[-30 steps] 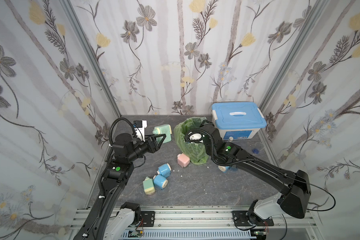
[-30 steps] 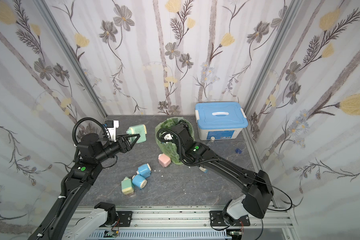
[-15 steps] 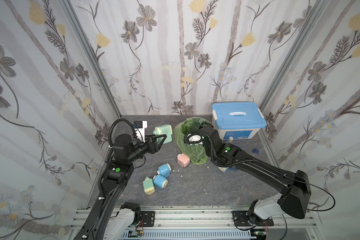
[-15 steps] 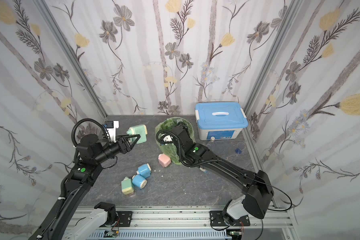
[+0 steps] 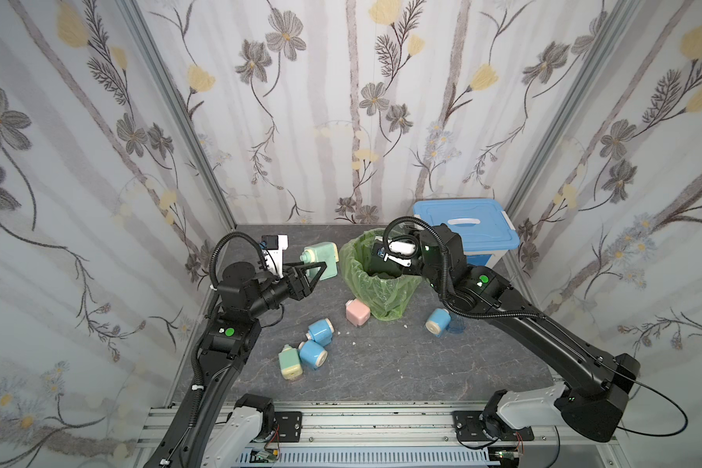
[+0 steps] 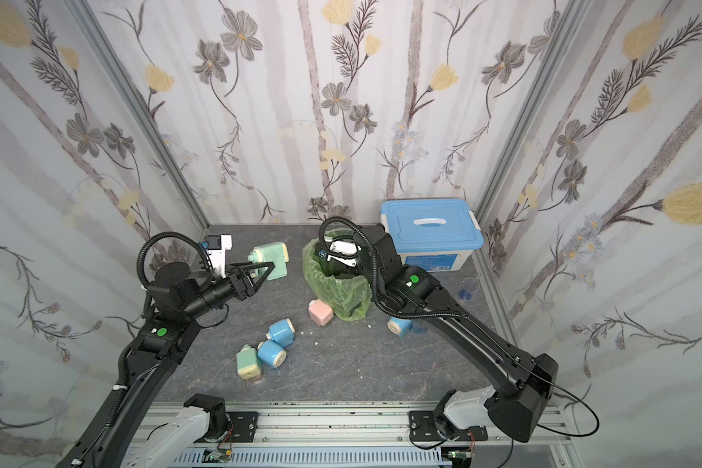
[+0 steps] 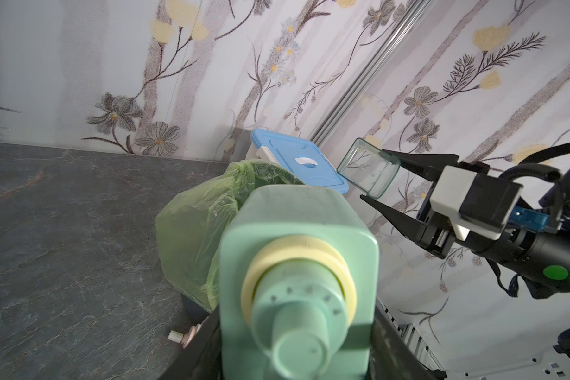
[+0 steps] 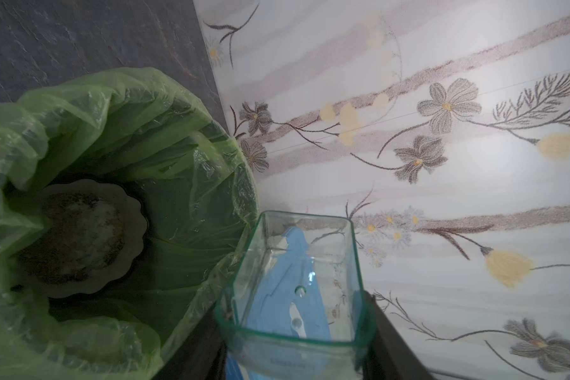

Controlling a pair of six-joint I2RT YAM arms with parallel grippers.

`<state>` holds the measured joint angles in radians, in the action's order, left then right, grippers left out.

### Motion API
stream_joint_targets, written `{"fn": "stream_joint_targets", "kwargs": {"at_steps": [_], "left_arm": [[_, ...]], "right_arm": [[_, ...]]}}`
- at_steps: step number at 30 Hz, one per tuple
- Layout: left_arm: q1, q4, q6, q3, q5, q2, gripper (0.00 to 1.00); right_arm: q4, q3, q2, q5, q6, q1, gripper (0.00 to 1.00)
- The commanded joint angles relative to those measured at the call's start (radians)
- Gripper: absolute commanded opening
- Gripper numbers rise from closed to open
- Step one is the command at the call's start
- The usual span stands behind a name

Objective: Take out the pencil sharpener tray and clean the shavings
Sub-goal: Pour the shavings into the trash bin, then move the pencil sharpener to the center of the board.

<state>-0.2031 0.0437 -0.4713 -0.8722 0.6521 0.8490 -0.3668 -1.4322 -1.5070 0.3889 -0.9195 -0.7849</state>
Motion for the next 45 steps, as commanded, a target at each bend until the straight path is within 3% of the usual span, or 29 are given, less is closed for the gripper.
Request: {"fn": "stream_joint_targets", "kwargs": {"at_steps": [1, 5, 10, 17, 21, 26, 31, 35, 42, 45], "left_arm": [[-0.001, -0.086, -0.004, 0.001, 0.027, -0.005, 0.47], [0.000, -0.163, -0.035, 0.015, 0.097, -0.003, 0.48], [-0.005, -0.499, -0.194, 0.075, 0.336, -0.009, 0.48], [-0.066, -0.600, -0.202, 0.085, 0.422, -0.051, 0.49], [-0.150, -0.581, -0.151, 0.062, 0.459, -0.044, 0.48], [-0.249, -0.461, 0.007, 0.033, 0.403, -0.033, 0.48], [-0.302, -0.517, 0.040, 0.027, 0.376, 0.022, 0.48], [-0.324, -0.562, 0.045, 0.027, 0.381, 0.069, 0.48], [-0.331, -0.551, 0.058, 0.025, 0.372, 0.081, 0.48], [-0.330, -0.456, 0.116, 0.024, 0.286, 0.043, 0.48]], "right_arm": [[-0.022, 0.041, 0.039, -0.206, 0.193, 0.041, 0.54], [0.073, 0.153, 0.164, -0.432, 0.314, 0.088, 0.54], [0.168, 0.287, 0.330, -0.794, 0.501, 0.215, 0.56], [0.169, 0.338, 0.398, -1.217, 0.699, 0.365, 0.57], [0.182, 0.353, 0.379, -1.468, 0.803, 0.442, 0.56], [0.260, 0.411, 0.374, -1.649, 0.912, 0.456, 0.56], [0.338, 0.465, 0.364, -1.751, 1.047, 0.454, 0.57], [0.330, 0.497, 0.366, -1.761, 1.069, 0.442, 0.56], [0.334, 0.604, 0.406, -1.671, 1.068, 0.420, 0.56], [0.350, 0.686, 0.438, -1.571, 1.055, 0.376, 0.55]]}}
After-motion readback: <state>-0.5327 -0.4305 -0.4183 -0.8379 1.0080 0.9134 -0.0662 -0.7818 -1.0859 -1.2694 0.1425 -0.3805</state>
